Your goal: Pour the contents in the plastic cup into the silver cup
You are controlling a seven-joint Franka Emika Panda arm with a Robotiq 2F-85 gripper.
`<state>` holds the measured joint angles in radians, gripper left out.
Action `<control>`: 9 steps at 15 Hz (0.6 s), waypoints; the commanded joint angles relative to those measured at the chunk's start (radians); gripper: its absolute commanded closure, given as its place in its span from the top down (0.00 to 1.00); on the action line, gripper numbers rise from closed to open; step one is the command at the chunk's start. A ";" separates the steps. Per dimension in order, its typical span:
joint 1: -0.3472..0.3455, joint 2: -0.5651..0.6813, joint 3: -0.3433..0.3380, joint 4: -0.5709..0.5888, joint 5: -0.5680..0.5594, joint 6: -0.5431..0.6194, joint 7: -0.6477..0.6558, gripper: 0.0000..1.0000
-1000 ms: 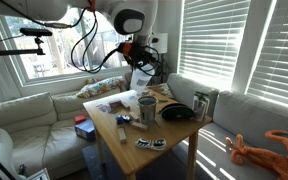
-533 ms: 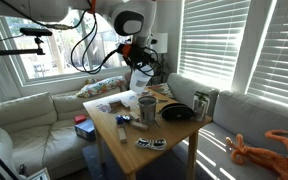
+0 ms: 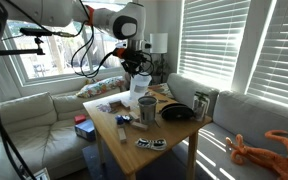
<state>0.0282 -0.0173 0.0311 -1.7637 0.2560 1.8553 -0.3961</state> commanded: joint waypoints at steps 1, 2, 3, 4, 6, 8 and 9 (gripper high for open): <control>0.019 0.043 0.018 0.052 -0.056 -0.010 0.143 0.01; 0.021 0.049 0.022 0.058 -0.055 -0.010 0.167 0.01; 0.025 0.058 0.025 0.067 -0.063 -0.014 0.200 0.01; 0.029 0.066 0.029 0.072 -0.082 -0.008 0.238 0.01; 0.036 0.085 0.036 0.087 -0.124 -0.011 0.308 0.01; 0.043 0.103 0.039 0.099 -0.167 -0.017 0.374 0.01; 0.046 0.111 0.041 0.104 -0.191 -0.019 0.406 0.01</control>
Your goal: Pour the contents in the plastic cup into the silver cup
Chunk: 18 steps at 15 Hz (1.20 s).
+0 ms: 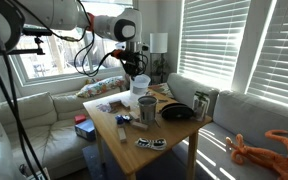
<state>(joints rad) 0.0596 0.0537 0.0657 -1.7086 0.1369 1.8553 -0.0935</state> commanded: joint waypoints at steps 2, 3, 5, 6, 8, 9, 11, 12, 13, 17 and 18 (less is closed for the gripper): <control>0.023 0.061 0.008 0.062 -0.095 -0.007 0.154 0.01; 0.027 0.071 0.010 0.071 -0.096 -0.013 0.172 0.01; 0.035 0.094 0.015 0.089 -0.105 -0.012 0.200 0.01; 0.039 0.103 0.016 0.098 -0.104 -0.013 0.209 0.01; 0.045 0.120 0.018 0.113 -0.106 -0.012 0.230 0.01; 0.049 0.128 0.017 0.120 -0.110 -0.012 0.239 0.01; 0.055 0.145 0.016 0.133 -0.117 -0.011 0.257 0.01; 0.058 0.152 0.016 0.141 -0.124 -0.012 0.267 0.01; 0.061 0.161 0.016 0.149 -0.127 -0.013 0.272 0.01; 0.068 0.184 0.015 0.170 -0.138 -0.016 0.288 0.01; 0.069 0.189 0.014 0.174 -0.136 -0.016 0.292 0.20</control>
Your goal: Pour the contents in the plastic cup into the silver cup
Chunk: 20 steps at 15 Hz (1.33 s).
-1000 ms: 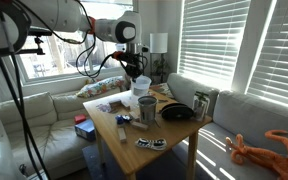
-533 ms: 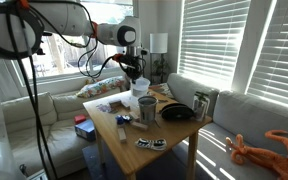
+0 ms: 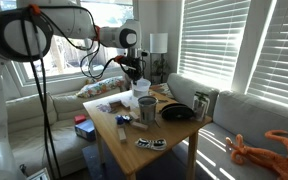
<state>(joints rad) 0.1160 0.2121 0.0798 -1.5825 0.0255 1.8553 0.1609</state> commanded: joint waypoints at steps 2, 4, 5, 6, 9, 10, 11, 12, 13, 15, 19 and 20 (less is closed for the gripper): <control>0.011 0.029 -0.002 0.050 -0.018 -0.011 0.040 0.36; 0.002 -0.007 -0.006 0.035 -0.002 0.004 0.040 0.50; -0.003 -0.036 -0.011 0.021 -0.004 0.014 0.045 0.56; -0.008 -0.061 -0.015 0.014 -0.001 0.017 0.046 0.64; -0.034 -0.151 -0.032 -0.026 0.007 0.047 0.046 0.84; -0.046 -0.181 -0.040 -0.044 0.003 0.048 0.041 0.91; -0.060 -0.210 -0.049 -0.075 0.007 0.072 0.020 0.98; -0.073 -0.234 -0.057 -0.096 0.011 0.084 0.009 0.99; -0.085 -0.255 -0.064 -0.124 0.014 0.107 -0.014 1.00; -0.107 -0.298 -0.078 -0.193 0.012 0.144 -0.068 1.00; -0.125 -0.278 -0.090 -0.192 0.004 0.141 -0.073 1.00; -0.131 -0.288 -0.096 -0.226 0.005 0.167 -0.081 1.00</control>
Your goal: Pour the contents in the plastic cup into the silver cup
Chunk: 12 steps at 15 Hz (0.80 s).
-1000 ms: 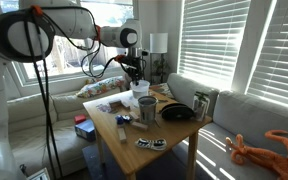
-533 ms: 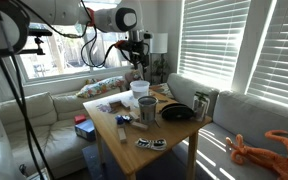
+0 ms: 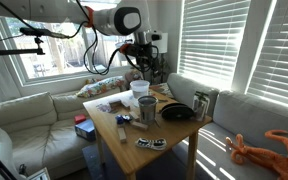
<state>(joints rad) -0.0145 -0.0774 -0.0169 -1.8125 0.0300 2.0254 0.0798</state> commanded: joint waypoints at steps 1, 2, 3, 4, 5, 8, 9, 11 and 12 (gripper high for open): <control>-0.005 -0.006 -0.003 -0.018 0.000 0.011 -0.005 1.00; -0.005 -0.011 -0.004 -0.030 0.001 0.018 -0.006 1.00; -0.005 -0.015 -0.003 -0.037 0.001 0.020 -0.006 1.00; -0.004 -0.018 -0.003 -0.040 0.001 0.020 -0.006 1.00; -0.002 -0.016 -0.002 -0.031 0.004 0.008 -0.010 1.00; -0.010 -0.003 -0.015 -0.033 0.035 -0.038 -0.029 1.00; -0.012 0.000 -0.019 -0.039 0.044 -0.051 -0.036 1.00; -0.018 0.000 -0.027 -0.053 0.059 -0.056 -0.053 1.00; -0.022 -0.001 -0.032 -0.059 0.063 -0.058 -0.056 1.00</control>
<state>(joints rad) -0.0249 -0.0732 -0.0347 -1.8575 0.0520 1.9882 0.0617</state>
